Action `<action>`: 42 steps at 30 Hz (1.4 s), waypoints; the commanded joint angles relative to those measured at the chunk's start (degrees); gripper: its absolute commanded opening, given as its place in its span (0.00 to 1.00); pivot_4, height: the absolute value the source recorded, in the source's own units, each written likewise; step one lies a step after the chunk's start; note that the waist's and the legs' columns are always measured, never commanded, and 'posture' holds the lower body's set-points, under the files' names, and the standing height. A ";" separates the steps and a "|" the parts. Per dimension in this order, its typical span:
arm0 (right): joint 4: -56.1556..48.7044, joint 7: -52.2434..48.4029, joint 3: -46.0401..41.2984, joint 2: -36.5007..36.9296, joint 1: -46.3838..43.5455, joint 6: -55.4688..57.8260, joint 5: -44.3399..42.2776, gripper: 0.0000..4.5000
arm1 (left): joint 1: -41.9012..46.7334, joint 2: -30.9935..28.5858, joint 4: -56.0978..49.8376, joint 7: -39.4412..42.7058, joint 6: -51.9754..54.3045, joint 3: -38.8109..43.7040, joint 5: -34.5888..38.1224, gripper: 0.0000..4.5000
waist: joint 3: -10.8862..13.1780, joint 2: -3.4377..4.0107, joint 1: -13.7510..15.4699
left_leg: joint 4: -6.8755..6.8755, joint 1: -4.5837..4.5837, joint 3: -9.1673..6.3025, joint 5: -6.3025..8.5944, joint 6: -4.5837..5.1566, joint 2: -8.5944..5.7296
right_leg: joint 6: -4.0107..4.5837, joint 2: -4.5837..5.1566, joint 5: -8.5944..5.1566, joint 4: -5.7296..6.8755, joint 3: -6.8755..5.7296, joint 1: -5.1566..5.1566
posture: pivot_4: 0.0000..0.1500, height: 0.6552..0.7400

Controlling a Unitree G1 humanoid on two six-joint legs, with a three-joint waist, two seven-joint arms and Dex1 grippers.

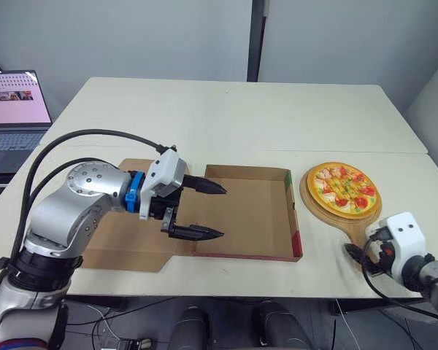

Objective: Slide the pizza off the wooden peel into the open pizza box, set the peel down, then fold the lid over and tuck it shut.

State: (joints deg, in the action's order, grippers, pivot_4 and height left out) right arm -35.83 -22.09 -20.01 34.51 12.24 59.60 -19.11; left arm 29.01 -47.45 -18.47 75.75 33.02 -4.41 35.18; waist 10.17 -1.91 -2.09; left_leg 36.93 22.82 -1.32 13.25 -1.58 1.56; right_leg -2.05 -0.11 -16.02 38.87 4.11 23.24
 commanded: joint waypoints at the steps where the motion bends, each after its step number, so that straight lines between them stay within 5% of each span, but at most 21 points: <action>1: 1.32 3.29 0.61 -1.80 -1.61 1.70 1.13 1.00 | -0.44 -0.02 -2.10 -0.42 -0.26 0.65 0.68 0.99 | -0.02 -0.04 -0.02 | 0.00 -0.02 0.00 0.00 0.00 0.00 | 0.00 0.00 0.00 0.00 0.01 0.00 | 1.00 0.89; 3: 1.87 3.40 1.29 -1.91 -1.54 1.70 1.31 1.00 | -0.59 -0.03 -2.29 -0.57 -0.23 0.75 0.75 0.99 | -0.06 -0.10 -0.06 | 0.00 -0.02 -0.01 0.00 0.00 0.02 | 0.00 -0.04 0.00 0.00 -0.01 -0.01 | 1.00 0.89; 6: 3.11 4.24 1.45 -2.77 -1.58 1.50 1.50 0.87 | -0.77 0.21 -2.54 -1.07 0.12 1.39 1.42 1.00 | -0.15 -0.24 -0.10 | 0.00 -0.04 -0.01 0.00 0.00 0.04 | 0.00 -0.05 0.00 0.00 -0.01 -0.01 | 1.00 0.89; 12: 4.86 6.31 -1.61 -6.68 -2.87 1.55 0.72 0.42 | -0.57 0.23 -2.36 -2.73 1.16 3.19 3.33 1.00 | -0.28 -0.46 -0.06 | 0.02 -0.04 0.00 0.00 0.00 0.07 | 0.00 -0.03 0.00 -0.01 0.02 -0.04 | 1.00 0.89; 14: 5.14 6.55 -3.25 -7.87 -3.27 -0.04 0.45 0.35 | -0.95 -0.62 -1.57 -2.96 0.77 3.97 2.84 1.00 | -0.28 -0.46 -0.07 | 0.02 -0.04 -0.01 0.00 0.00 0.07 | 0.00 -0.03 0.00 -0.01 0.00 -0.04 | 1.00 0.89; 23: 6.06 5.71 -5.69 -7.07 -6.38 -9.93 1.32 0.35 | -1.51 -2.30 1.72 -3.93 -1.58 6.07 -0.05 1.00 | -0.21 -0.36 0.03 | 0.01 0.01 0.01 0.00 0.00 0.06 | 0.00 0.04 0.00 -0.04 0.01 0.00 | 1.00 0.89; 28: 6.41 0.49 -7.29 -0.27 -9.05 -13.51 0.19 0.35 | -2.10 -4.43 3.25 -5.00 -1.85 8.39 -1.17 1.00 | 0.19 0.28 0.00 | -0.01 0.06 0.07 0.00 0.00 0.00 | -0.02 0.06 0.01 -0.03 0.06 0.08 | 1.00 0.89; 42: 9.29 -20.67 0.56 19.05 -19.83 -19.76 -2.70 0.35 | -6.99 -10.55 5.27 -4.63 -2.58 13.66 -3.31 1.00 | 0.35 0.39 -0.76 | -0.06 0.05 0.03 0.00 0.00 0.03 | 0.00 -0.09 0.00 -0.02 0.02 0.13 | 1.00 0.89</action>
State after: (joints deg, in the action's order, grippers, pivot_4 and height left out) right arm -24.77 -40.23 -18.74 51.92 -4.91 42.82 -20.02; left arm 22.06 -56.87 -12.85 70.77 31.50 7.13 32.08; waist 10.51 -1.52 -2.85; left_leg 36.86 22.87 -1.29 13.25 -1.57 1.59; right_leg -2.05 -0.19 -16.01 38.86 4.13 23.37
